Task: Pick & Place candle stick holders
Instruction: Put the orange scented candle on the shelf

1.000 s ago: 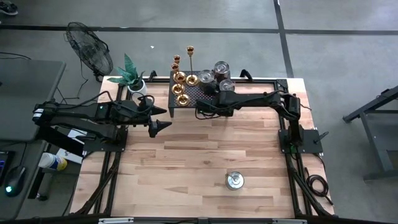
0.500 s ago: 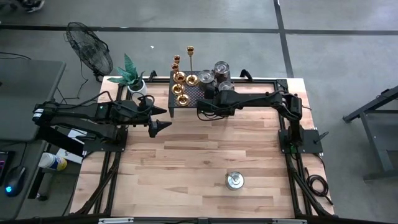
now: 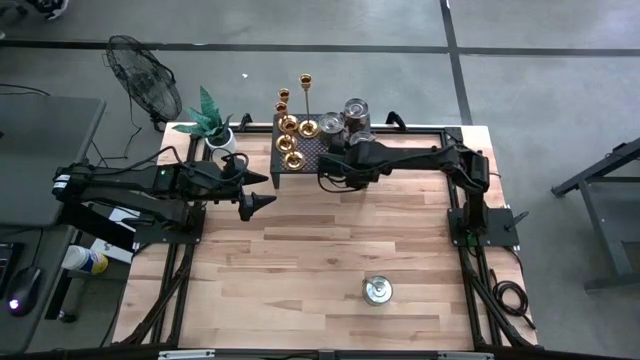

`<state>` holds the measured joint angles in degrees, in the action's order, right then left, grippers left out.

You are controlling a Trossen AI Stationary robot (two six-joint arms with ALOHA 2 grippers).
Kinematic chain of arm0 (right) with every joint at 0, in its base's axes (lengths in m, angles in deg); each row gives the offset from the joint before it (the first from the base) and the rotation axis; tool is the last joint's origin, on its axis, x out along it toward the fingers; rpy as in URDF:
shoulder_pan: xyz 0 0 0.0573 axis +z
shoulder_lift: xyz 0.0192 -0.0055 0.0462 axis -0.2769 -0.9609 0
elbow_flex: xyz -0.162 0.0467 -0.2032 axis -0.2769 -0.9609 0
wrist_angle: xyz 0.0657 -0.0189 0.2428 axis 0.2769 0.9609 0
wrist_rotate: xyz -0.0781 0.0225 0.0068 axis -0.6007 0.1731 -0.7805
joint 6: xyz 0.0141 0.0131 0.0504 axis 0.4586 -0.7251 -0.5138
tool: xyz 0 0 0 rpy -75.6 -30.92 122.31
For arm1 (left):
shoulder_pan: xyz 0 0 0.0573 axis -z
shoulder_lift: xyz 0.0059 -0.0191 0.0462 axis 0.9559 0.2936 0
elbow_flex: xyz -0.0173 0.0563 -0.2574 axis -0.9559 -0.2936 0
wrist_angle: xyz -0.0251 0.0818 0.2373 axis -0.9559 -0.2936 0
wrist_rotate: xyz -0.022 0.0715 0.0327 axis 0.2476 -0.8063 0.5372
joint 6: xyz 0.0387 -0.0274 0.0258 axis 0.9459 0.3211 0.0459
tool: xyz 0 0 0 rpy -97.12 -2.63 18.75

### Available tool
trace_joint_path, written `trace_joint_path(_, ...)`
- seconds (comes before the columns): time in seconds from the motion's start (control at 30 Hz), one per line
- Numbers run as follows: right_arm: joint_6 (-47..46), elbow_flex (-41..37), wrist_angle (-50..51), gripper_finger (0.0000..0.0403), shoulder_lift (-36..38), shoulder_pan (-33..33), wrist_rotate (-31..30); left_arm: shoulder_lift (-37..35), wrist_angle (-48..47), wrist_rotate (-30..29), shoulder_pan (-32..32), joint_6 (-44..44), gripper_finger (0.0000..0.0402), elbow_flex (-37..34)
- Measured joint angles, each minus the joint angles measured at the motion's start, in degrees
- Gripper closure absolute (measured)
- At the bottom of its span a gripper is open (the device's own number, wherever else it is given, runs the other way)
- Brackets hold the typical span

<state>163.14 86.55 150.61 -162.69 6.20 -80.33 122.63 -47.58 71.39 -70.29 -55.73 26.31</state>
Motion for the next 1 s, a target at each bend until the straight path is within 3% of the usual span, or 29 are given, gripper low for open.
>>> trace_joint_path(0.57, 10.2, 0.0, -6.4, 0.0029, 1.9, -2.2, 5.3, 0.0, 0.0, 0.0, 0.0, 0.0, 0.0027, 0.0)
trace_joint_path(0.73, 11.8, -0.1, -5.8, 0.0029, 3.4, -2.6, 9.9, 0.0, 0.0, 0.0, 0.0, 0.0, 0.0027, 0.0)
trace_joint_path(1.0, 13.4, -0.1, -5.9, 0.0029, 3.6, -3.0, 9.8, 0.0, 0.0, 0.0, 0.0, 0.0, 0.0027, 0.0)
